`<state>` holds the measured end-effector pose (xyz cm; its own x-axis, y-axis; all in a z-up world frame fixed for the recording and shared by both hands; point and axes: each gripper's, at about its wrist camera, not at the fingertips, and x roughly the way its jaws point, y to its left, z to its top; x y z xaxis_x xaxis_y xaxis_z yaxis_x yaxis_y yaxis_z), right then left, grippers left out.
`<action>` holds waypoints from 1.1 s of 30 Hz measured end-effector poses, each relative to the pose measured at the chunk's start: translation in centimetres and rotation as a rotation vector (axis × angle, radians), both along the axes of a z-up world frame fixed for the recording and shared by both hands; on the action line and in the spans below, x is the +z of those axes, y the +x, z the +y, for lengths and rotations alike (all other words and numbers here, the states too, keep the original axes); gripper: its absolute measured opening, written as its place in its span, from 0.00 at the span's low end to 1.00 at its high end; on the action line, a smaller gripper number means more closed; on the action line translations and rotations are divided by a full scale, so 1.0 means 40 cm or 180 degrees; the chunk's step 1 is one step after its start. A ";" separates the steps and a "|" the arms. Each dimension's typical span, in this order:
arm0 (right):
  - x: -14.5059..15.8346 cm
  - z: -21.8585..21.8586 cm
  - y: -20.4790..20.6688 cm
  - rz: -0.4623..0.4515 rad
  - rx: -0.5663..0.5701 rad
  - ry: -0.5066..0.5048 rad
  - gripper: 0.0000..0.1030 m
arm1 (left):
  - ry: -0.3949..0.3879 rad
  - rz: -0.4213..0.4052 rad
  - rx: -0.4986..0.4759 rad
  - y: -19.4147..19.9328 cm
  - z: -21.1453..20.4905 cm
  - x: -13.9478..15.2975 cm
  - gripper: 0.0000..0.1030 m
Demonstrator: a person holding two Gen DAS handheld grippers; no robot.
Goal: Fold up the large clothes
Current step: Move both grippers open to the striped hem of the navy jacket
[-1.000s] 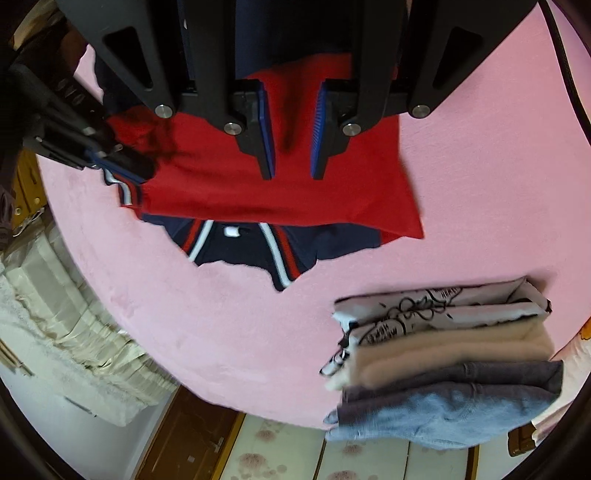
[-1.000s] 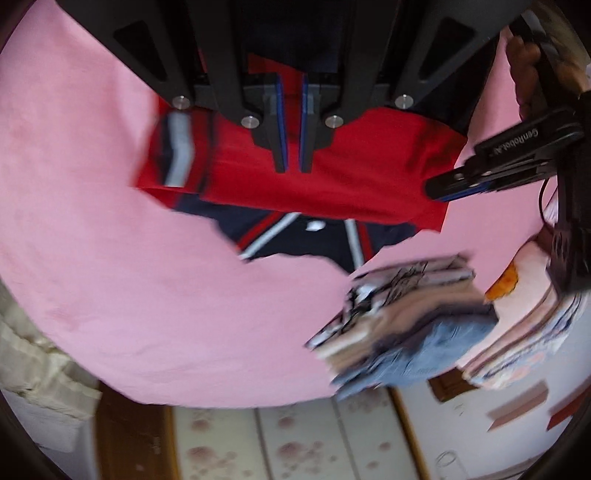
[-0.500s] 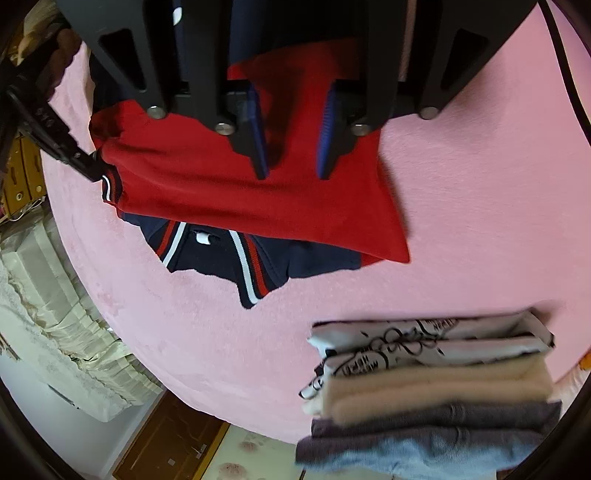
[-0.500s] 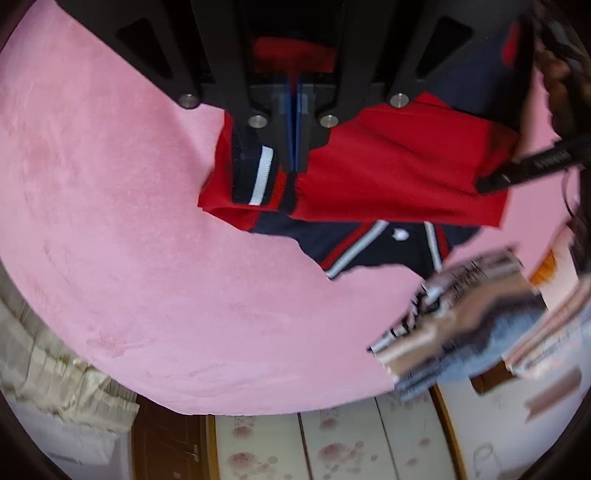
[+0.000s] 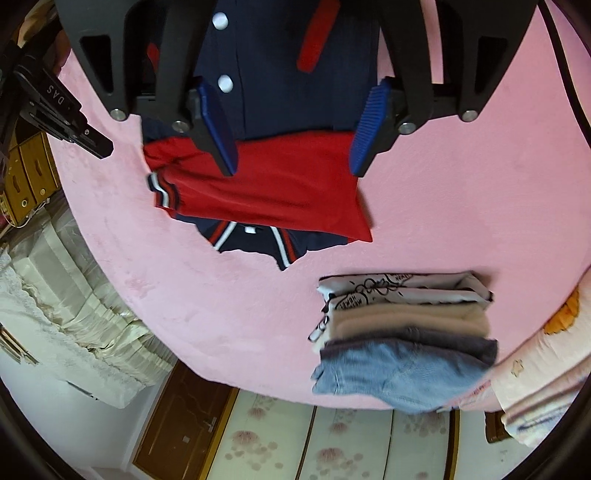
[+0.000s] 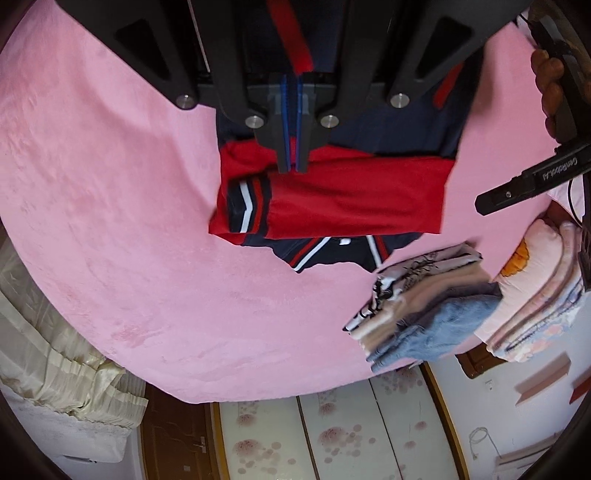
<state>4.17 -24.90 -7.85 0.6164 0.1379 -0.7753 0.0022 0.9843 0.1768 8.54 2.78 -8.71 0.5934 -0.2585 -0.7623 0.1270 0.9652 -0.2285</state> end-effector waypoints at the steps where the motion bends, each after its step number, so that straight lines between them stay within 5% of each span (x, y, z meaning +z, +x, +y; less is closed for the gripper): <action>1: 0.016 0.002 -0.018 -0.0023 -0.0010 0.0029 0.03 | 0.0007 -0.0028 -0.0006 -0.026 0.000 0.020 0.65; 4: 0.062 0.009 -0.067 -0.0113 -0.0036 0.0018 0.06 | 0.0042 -0.0121 -0.0016 -0.094 0.001 0.072 0.69; 8: 0.120 0.018 -0.131 -0.0276 -0.0035 0.0013 0.30 | 0.0075 -0.0233 -0.0034 -0.176 0.001 0.127 0.70; 17: 0.214 0.042 -0.281 -0.0563 0.0045 -0.0034 0.31 | 0.0169 -0.0317 0.0038 -0.322 0.027 0.170 0.70; 27: 0.145 0.028 -0.403 -0.0465 0.0087 -0.0159 0.32 | 0.0173 -0.0086 0.0132 -0.425 0.114 0.038 0.70; 33: 0.042 0.020 -0.439 -0.0270 0.0164 -0.0315 0.46 | 0.0051 0.0167 0.0157 -0.422 0.153 -0.079 0.70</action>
